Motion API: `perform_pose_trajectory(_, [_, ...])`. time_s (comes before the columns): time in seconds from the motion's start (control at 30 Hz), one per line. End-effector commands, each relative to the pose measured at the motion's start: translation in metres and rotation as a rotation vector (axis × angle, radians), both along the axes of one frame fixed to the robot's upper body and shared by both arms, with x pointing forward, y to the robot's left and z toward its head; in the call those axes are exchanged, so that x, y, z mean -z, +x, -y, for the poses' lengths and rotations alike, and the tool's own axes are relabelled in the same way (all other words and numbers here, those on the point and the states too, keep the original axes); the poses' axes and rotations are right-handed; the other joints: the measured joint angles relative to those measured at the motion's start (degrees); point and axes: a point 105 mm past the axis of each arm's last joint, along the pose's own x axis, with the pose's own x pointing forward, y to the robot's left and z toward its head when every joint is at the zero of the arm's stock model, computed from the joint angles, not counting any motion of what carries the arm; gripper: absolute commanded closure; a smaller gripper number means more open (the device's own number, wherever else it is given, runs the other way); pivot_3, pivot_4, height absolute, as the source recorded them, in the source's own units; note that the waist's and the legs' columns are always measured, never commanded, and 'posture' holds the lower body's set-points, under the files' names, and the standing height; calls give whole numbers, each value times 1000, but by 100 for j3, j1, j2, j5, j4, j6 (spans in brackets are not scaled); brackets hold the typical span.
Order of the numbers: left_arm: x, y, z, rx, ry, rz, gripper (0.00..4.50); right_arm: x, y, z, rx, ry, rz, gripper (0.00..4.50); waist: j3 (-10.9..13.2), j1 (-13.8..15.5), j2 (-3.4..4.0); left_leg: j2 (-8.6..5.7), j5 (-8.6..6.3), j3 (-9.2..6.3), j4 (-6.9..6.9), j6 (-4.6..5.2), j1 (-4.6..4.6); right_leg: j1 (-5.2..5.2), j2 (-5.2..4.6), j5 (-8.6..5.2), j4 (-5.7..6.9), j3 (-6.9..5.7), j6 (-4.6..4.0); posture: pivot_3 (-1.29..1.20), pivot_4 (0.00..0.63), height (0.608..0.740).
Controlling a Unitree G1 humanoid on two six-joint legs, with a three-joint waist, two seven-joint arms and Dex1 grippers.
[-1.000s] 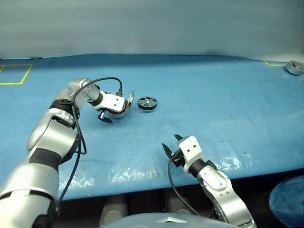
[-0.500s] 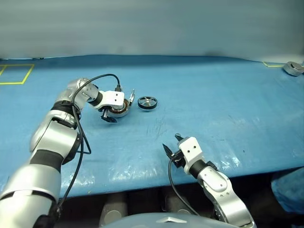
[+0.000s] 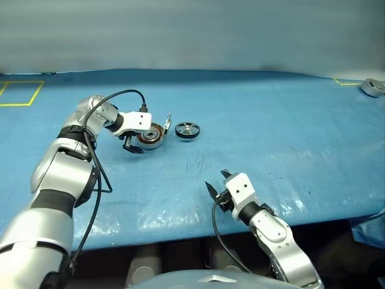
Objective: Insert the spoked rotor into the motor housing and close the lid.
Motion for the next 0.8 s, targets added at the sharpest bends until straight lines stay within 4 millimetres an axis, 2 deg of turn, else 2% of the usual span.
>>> perform_pose_trajectory(0.03, [-5, 1, 2, 17, -9, 19, 41, -8, 0, 0, 0, 3, 34, 1404, 0, -1, 0, 0, 0, 0, 0, 0, 0, 0, 0, 0, 0, 0, 0, 0, 150, 740])
perform_pose_trajectory(0.37, [3, 3, 17, 17, -32, 11, 41, -8, 0, 0, 11, 2, 43, 1404, 0, 9, 0, 0, 0, 0, 0, 0, 0, 1, 0, 0, 0, 0, 0, 0, 150, 740])
perform_pose_trajectory(0.8, [23, 5, 9, 27, 137, 52, 41, -6, -5, 3, 37, -1, 32, 1404, -1, 1, 0, 1, 0, 3, 2, 0, 6, 4, 0, 0, 2, 1, 2, 0, 150, 740])
